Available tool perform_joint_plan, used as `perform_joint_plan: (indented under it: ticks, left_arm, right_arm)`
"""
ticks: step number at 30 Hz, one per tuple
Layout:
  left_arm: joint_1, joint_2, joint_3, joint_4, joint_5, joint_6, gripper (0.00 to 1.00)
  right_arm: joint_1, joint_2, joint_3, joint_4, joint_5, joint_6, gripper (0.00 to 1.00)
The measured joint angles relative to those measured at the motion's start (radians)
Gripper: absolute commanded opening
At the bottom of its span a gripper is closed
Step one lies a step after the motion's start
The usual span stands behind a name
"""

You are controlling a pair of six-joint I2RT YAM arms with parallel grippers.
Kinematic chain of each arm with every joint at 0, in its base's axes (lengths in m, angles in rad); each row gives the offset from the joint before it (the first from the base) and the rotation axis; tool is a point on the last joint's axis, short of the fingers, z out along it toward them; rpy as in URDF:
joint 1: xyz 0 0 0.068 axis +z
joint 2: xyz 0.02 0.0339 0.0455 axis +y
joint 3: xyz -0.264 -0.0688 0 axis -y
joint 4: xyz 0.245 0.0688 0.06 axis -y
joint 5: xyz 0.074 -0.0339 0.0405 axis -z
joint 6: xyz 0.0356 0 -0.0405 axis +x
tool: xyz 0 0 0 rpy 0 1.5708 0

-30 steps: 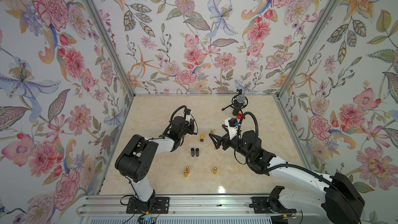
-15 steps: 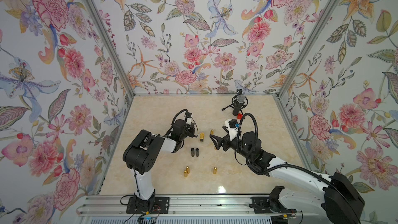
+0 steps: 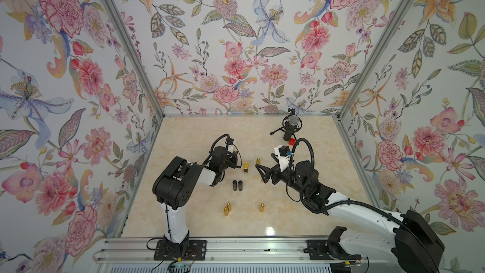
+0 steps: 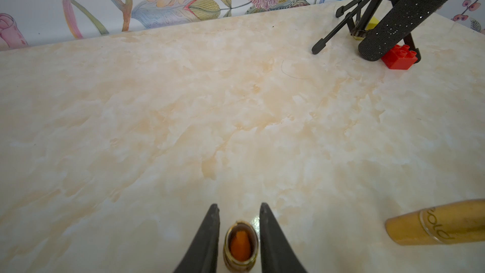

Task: Open the lipstick cap
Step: Place the lipstick at the center of the board, then pick up the lipstick at the center of the board.

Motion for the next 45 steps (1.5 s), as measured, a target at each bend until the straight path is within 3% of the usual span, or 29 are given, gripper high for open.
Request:
perform_joint_plan:
  ticks: [12,18,24,26,30,34,36,41,45]
  left_arm:
    - [0.0,-0.004,-0.002,-0.01,-0.004,0.008,0.49]
    - [0.0,-0.076,-0.002,-0.06,-0.004,0.005,0.55]
    - [0.0,-0.227,-0.002,-0.123,-0.005,0.004,0.58]
    - [0.0,-0.282,-0.003,-0.153,-0.007,0.001,0.65]
    - [-0.007,-0.412,-0.026,-0.229,-0.008,-0.006,0.69]
    - [-0.034,-0.548,-0.07,-0.319,-0.023,-0.005,0.92]
    - [-0.058,-0.601,-0.083,-0.365,-0.032,0.002,0.99]
    - [-0.085,-0.703,-0.123,-0.434,-0.038,0.006,0.99]
    - [-0.086,-0.743,-0.158,-0.465,-0.038,0.006,0.99]
  right_arm:
    - [-0.001,0.0,-0.002,0.0,0.011,0.0,1.0]
    - [-0.006,-0.002,0.003,-0.033,0.021,0.011,1.0]
    - [-0.017,-0.005,0.1,-0.245,0.076,0.063,1.0]
    - [-0.019,-0.005,0.144,-0.319,0.094,0.087,0.99]
    - [-0.02,-0.003,0.217,-0.485,0.118,0.162,0.96]
    - [-0.019,0.061,0.31,-0.665,0.123,0.247,0.91]
    - [-0.018,0.113,0.346,-0.727,0.113,0.283,0.87]
    - [0.01,0.267,0.399,-0.845,0.087,0.351,0.83]
    - [0.039,0.375,0.435,-0.898,0.087,0.383,0.71]
